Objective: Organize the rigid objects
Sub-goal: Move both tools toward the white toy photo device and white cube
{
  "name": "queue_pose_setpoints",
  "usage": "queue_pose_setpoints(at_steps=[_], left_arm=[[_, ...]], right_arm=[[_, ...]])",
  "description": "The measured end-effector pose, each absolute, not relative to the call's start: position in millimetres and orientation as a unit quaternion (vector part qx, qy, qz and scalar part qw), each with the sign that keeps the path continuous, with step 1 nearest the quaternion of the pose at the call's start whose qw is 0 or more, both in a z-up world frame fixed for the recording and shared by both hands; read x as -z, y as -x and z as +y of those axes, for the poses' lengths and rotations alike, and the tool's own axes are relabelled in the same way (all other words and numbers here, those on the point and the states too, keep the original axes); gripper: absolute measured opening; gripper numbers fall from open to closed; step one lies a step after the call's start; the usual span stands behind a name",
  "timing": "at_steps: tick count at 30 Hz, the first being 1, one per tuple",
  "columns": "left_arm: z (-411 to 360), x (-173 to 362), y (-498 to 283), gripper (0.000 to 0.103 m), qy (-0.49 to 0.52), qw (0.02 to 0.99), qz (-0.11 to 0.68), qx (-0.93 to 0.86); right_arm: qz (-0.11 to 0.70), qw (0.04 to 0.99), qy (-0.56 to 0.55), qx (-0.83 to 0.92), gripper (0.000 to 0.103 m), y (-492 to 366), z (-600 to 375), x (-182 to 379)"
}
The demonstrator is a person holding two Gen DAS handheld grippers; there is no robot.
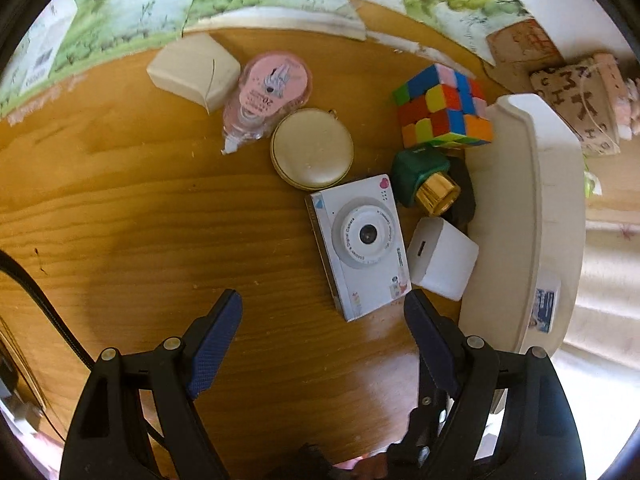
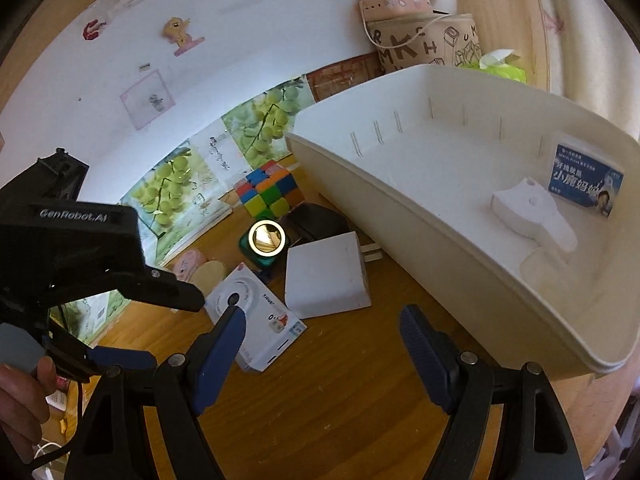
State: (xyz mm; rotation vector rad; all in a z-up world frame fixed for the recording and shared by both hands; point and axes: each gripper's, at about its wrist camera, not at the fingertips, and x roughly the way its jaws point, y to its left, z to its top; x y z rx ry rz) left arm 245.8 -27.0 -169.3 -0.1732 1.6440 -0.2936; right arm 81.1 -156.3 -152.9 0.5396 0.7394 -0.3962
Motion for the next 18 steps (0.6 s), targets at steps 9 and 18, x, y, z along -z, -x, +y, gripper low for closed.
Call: queue_pose_setpoints(at_steps=[9, 18], left_arm=[[-49, 181, -255, 0.085, 0.087, 0.656, 0.742, 0.113], [-66, 187, -265, 0.085, 0.072, 0.653, 0.748, 0.096]], right_arm=[[0.364, 0.872, -0.263, 0.197, 0.08, -91, -162, 170], [0.348, 0.887, -0.239, 0.186, 0.08, -102, -163, 175]])
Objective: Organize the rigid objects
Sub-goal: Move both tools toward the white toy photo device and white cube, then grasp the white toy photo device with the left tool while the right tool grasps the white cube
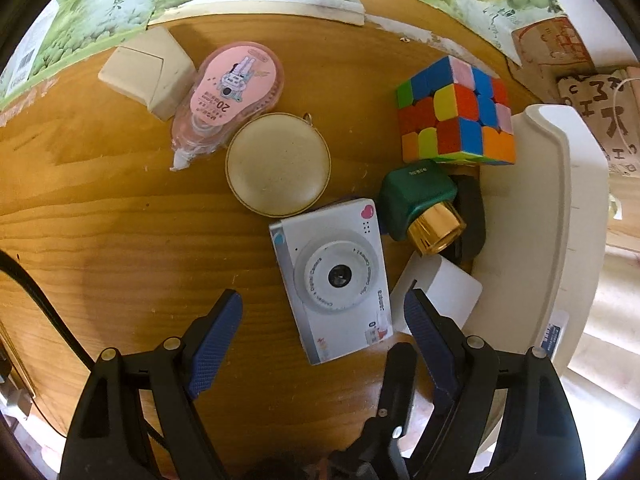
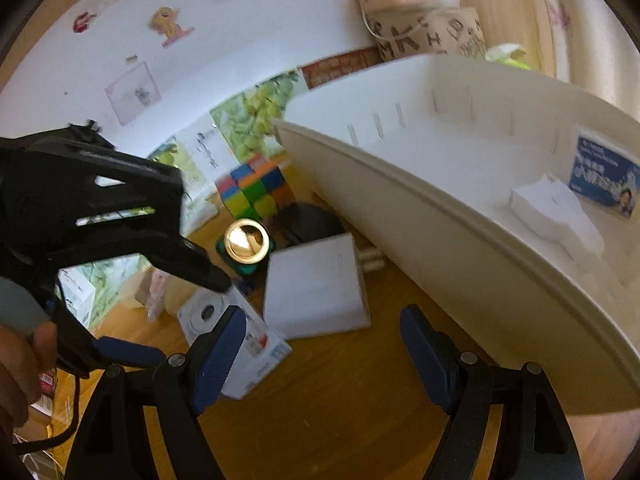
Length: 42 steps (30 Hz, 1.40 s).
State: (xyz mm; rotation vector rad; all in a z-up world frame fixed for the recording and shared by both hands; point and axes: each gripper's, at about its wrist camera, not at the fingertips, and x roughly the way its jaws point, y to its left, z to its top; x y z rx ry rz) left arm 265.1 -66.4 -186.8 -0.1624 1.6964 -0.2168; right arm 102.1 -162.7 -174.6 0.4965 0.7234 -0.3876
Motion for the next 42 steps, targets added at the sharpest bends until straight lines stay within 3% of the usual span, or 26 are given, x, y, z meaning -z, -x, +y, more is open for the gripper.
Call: queue_pose_setpoints(at_steps=[14, 28, 36, 42], left_arm=[[-75, 204, -279, 0.085, 0.074, 0.633, 0.767, 0.072], [-99, 209, -281, 0.085, 0.061, 0.638, 0.766, 0.056], [-79, 204, -279, 0.064, 0.092, 0.634, 0.766, 0.049], [-54, 206, -280, 0.063, 0.147, 0.624, 0.765, 0.064]], right_arm=[[0.371, 0.881, -0.24, 0.167, 0.08, -114, -167, 184], [0.383, 0.878, -0.237, 0.161, 0.064, -120, -175, 185], [0.4, 0.876, -0.227, 0.145, 0.061, -126, -179, 183], [0.415, 0.873, -0.219, 0.133, 0.061, -128, -179, 182]])
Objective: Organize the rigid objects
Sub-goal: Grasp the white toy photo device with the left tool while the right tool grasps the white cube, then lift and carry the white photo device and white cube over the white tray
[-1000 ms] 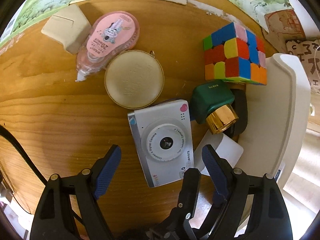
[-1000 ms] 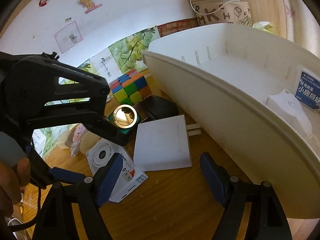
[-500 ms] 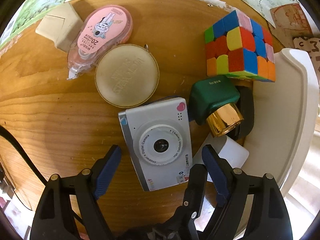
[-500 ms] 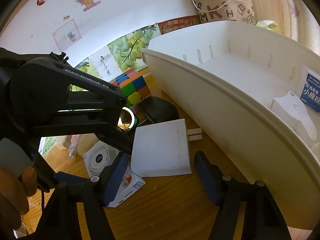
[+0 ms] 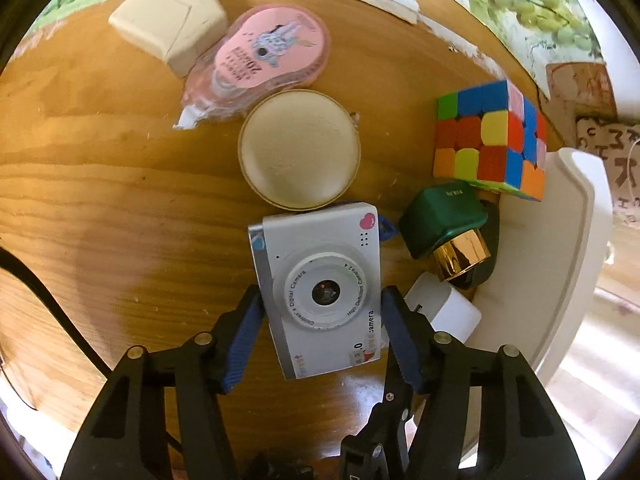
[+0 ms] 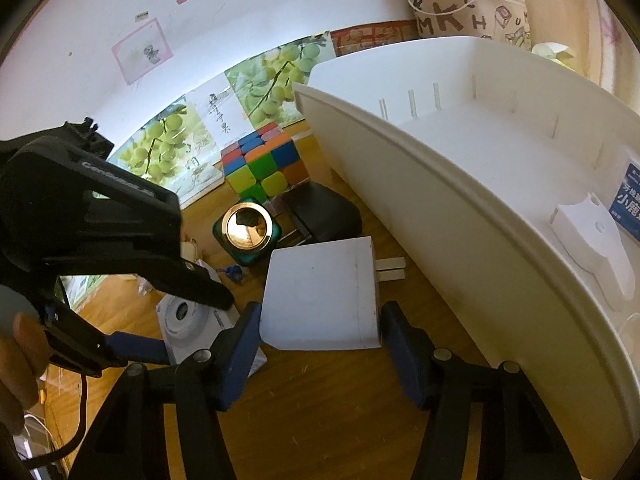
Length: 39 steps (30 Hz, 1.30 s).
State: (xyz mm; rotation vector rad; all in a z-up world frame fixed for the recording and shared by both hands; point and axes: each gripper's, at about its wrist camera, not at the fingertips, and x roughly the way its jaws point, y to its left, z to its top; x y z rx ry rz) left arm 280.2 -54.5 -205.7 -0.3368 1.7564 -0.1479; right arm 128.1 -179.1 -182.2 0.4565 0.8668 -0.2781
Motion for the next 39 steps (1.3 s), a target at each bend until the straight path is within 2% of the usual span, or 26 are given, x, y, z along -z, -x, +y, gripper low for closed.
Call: queue_pose_setpoints(at_steps=[23, 39], left_arm=[[57, 235, -230, 0.062, 0.222, 0.595, 0.767, 0.092], [62, 234, -183, 0.062, 0.231, 0.642, 0.724, 0.095]], right_arm=[[0.481, 0.857, -0.147, 0.113, 0.059, -102, -152, 171], [0.464, 0.878, -0.106, 0.058, 0.057, -77, -131, 146]])
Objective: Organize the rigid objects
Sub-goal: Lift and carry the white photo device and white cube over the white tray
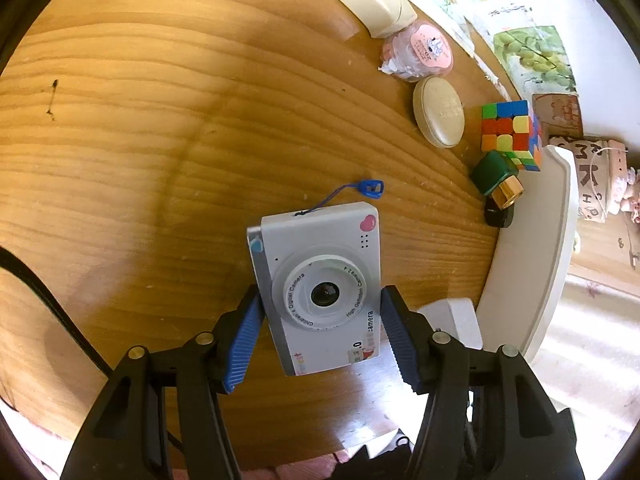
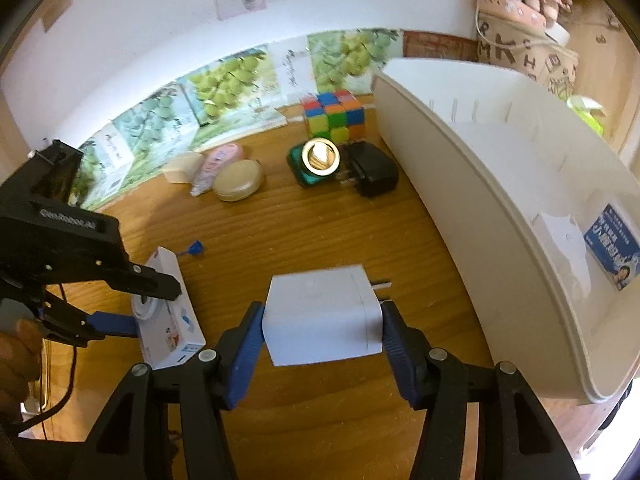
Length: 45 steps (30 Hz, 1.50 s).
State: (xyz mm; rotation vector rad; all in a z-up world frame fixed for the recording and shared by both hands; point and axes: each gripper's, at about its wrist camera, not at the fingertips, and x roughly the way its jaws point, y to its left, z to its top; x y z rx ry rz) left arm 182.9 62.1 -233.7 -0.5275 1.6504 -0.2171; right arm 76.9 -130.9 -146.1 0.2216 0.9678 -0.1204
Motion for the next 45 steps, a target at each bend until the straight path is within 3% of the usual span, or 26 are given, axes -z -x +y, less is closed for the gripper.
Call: queue_pose_setpoints(at_steps=[13, 31, 45], left_arm=[[75, 181, -157, 0.062, 0.242, 0.719, 0.642, 0.111], [28, 111, -130, 0.062, 0.27, 0.804, 0.495, 0.186], [-17, 78, -108, 0.062, 0.266, 0.843, 0.418, 0.207]], right_arm=[[0.422, 0.902, -0.089, 0.009, 0.056, -49, -137, 114], [0.32, 0.94, -0.073, -0.089, 0.056, -13, -183, 63], [0.291, 0.948, -0.049, -0.116, 0.056, 2, -245, 46]])
